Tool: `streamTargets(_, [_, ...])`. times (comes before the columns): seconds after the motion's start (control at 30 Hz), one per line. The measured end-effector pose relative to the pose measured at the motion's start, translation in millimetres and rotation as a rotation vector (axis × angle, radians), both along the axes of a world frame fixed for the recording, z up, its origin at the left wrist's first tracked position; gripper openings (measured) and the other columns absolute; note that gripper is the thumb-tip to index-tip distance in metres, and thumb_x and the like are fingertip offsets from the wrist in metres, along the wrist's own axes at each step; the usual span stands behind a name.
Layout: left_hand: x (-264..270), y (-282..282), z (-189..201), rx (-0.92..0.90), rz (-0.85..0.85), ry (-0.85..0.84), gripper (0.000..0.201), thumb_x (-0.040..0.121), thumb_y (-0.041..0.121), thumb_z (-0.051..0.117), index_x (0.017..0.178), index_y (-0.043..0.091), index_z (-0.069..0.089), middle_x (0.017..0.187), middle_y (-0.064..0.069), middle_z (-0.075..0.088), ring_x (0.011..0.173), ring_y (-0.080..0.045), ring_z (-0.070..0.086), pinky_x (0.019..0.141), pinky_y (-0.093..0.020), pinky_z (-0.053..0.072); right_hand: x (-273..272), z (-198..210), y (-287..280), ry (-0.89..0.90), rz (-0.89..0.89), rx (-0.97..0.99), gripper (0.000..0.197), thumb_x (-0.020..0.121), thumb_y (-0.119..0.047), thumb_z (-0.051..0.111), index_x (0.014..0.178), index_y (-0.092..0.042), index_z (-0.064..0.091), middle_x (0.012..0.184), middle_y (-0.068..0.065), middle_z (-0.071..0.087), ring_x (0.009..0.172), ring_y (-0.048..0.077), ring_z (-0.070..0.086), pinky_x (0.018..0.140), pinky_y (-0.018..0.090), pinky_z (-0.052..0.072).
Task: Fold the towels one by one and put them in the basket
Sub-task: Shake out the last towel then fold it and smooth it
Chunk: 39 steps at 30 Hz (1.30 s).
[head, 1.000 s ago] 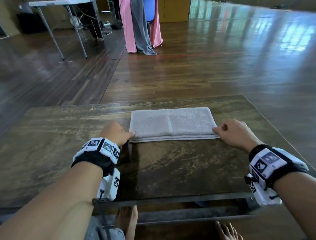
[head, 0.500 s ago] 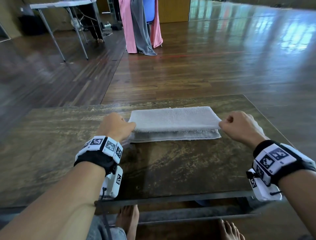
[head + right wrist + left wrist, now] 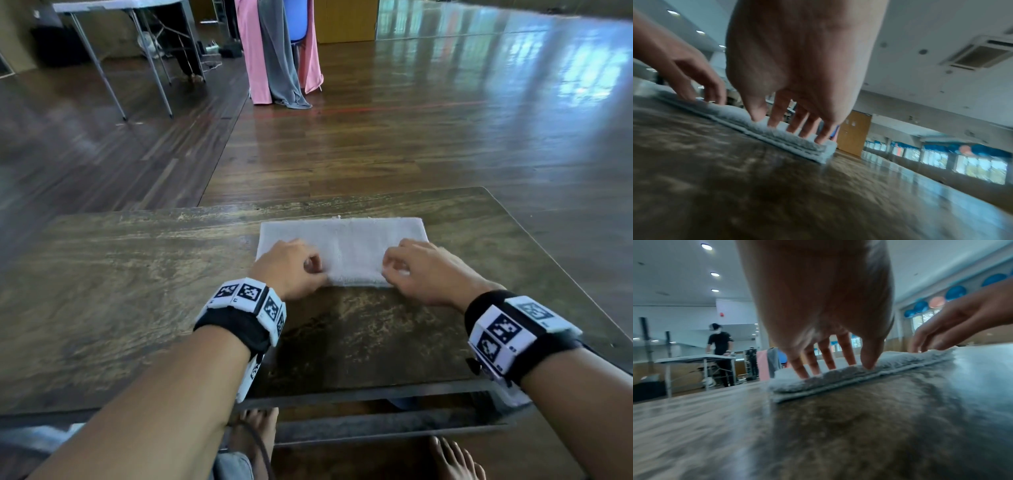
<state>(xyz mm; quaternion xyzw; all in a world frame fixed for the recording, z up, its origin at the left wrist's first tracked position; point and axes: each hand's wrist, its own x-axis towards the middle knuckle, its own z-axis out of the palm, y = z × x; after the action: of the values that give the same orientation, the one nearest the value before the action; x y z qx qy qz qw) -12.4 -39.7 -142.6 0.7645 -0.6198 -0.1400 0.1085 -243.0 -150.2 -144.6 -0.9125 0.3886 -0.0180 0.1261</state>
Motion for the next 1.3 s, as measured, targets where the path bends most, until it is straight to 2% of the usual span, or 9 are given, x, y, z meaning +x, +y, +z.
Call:
streamTargets(0.07, [-2.8,-4.0,2.0,0.012,0.051,0.112,0.043,0.084,0.052,0.06,0.064,0.015,0.064,0.066,0.006,0.066,0.063,-0.013,0.058,0.061,-0.031,0.047,5.6,4.6,4.0,0.041,-0.05,-0.094,0.035,0.093,-0.05,0.047,0.076,-0.026,0.066,0.089,-0.008,0.067,0.085,0.021,0.063,0.071,0.034,0.042])
streamTargets(0.13, [-10.0,-6.8,1.4,-0.005,0.042,0.09,0.047,0.084,0.056,0.06,0.065,0.014,0.066,0.066,0.005,0.067,0.062,-0.011,0.059,0.061,-0.03,0.049,10.5,3.6,9.7,0.019,-0.047,-0.204,0.033,0.09,-0.046,0.048,0.073,-0.023,0.064,0.084,-0.006,0.068,0.078,0.019,0.063,0.066,0.032,0.039])
streamTargets(0.27, [-29.2,-9.3,-12.0,-0.049,-0.058,-0.078,0.044,0.08,0.059,0.065,0.113,0.033,0.055,0.118,0.002,0.047,0.116,-0.017,0.04,0.097,-0.039,0.041,22.6,-3.9,26.0,-0.106,0.09,-0.086,0.037,0.093,-0.041,0.054,0.127,-0.027,0.053,0.129,-0.005,0.05,0.121,0.018,0.048,0.094,0.037,0.045])
streamTargets(0.37, [-35.5,-7.9,-28.5,0.104,-0.065,-0.066,0.079,0.078,0.069,0.05,0.144,0.035,0.026,0.152,0.002,0.019,0.143,-0.023,0.013,0.117,-0.047,0.015,30.7,-14.9,35.9,-0.014,0.153,0.119,0.07,0.097,-0.036,0.049,0.158,-0.02,0.019,0.167,0.001,0.013,0.154,0.02,0.01,0.125,0.042,0.016])
streamTargets(0.5, [-30.6,-4.7,-37.8,0.212,-0.022,-0.026,0.093,0.072,0.076,0.029,0.154,0.043,0.001,0.164,0.01,-0.012,0.151,-0.02,-0.015,0.12,-0.046,-0.009,29.3,-22.0,35.8,0.123,0.133,0.236,0.078,0.102,-0.043,0.039,0.162,-0.028,-0.008,0.168,-0.007,-0.022,0.152,0.01,-0.024,0.125,0.042,-0.011])
streamTargets(0.7, [-19.1,-3.4,-34.8,0.289,-0.075,-0.054,0.089,0.083,0.083,0.032,0.153,0.049,-0.012,0.164,0.012,-0.023,0.15,-0.014,-0.023,0.12,-0.045,-0.014,24.2,-19.2,22.4,0.196,0.11,0.302,0.096,0.096,-0.065,0.041,0.159,-0.026,-0.019,0.162,-0.016,-0.032,0.149,0.007,-0.029,0.123,0.045,-0.014])
streamTargets(0.93, [-0.1,5.1,-35.6,0.316,-0.077,-0.051,0.112,0.058,0.104,0.024,0.147,0.053,-0.022,0.159,0.018,-0.032,0.146,-0.006,-0.03,0.118,-0.042,-0.018,4.1,-16.6,8.4,0.265,0.03,0.341,0.131,0.068,-0.097,0.04,0.154,-0.027,-0.029,0.157,-0.016,-0.04,0.146,0.007,-0.034,0.124,0.046,-0.014])
streamTargets(1.17, [17.6,18.4,-33.3,0.354,-0.002,-0.018,0.122,0.05,0.106,0.029,0.146,0.053,-0.024,0.158,0.019,-0.033,0.147,-0.009,-0.03,0.119,-0.049,-0.014,-15.4,-20.6,10.0,0.22,-0.053,0.296,0.142,0.057,-0.105,0.033,0.156,-0.024,-0.028,0.16,-0.012,-0.037,0.147,0.009,-0.033,0.122,0.041,-0.015])
streamTargets(1.3, [22.8,23.8,-32.6,0.372,0.05,-0.017,0.123,0.049,0.107,0.031,0.144,0.054,-0.027,0.156,0.019,-0.036,0.147,-0.01,-0.029,0.117,-0.058,-0.014,-24.2,-17.2,10.1,0.281,-0.104,0.289,0.141,0.055,-0.106,0.028,0.155,-0.024,-0.03,0.159,-0.014,-0.039,0.147,0.01,-0.034,0.121,0.053,-0.016])
